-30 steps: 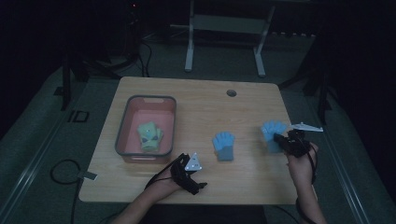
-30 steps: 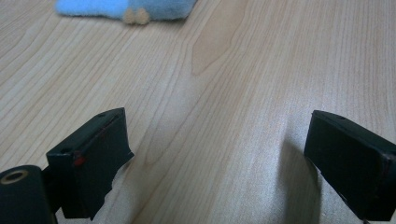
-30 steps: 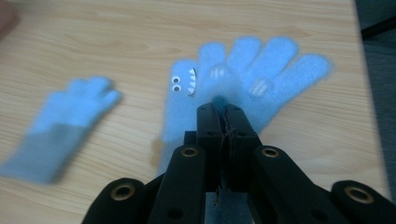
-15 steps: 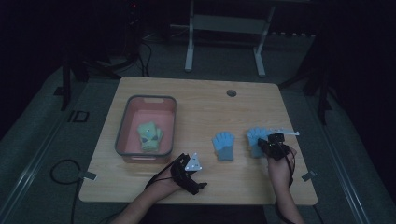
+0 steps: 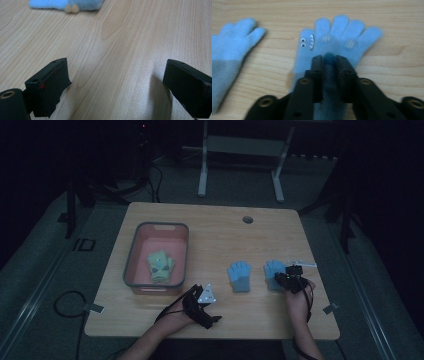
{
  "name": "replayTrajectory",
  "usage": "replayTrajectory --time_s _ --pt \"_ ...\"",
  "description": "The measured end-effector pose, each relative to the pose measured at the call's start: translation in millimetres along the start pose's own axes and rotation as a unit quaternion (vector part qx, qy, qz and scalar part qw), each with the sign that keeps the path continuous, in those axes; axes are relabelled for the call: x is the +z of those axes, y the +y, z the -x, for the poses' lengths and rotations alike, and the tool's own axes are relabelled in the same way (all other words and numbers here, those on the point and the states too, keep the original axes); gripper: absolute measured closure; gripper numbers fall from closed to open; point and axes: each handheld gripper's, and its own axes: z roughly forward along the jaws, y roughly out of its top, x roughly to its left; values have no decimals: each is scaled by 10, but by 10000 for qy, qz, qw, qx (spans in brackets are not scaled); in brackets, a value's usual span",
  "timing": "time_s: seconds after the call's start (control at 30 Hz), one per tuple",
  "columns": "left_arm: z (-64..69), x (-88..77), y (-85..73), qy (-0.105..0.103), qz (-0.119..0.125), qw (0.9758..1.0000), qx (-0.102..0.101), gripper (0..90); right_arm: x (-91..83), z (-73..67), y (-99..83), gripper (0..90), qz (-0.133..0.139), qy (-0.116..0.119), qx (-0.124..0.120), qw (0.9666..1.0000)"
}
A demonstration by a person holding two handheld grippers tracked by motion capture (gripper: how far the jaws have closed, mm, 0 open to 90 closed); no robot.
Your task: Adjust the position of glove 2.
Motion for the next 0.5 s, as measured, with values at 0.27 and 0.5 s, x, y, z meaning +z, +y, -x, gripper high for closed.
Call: replayTrajectory --time_s 0.27,0.5 --pt "-9 -2 0 -17 8 10000 -12 71 -121 167 77 649 148 496 -939 9942" --pt "-8 -3 -1 -35 28 10000 -38 70 -123 359 142 644 8 1073 -1771 9783"
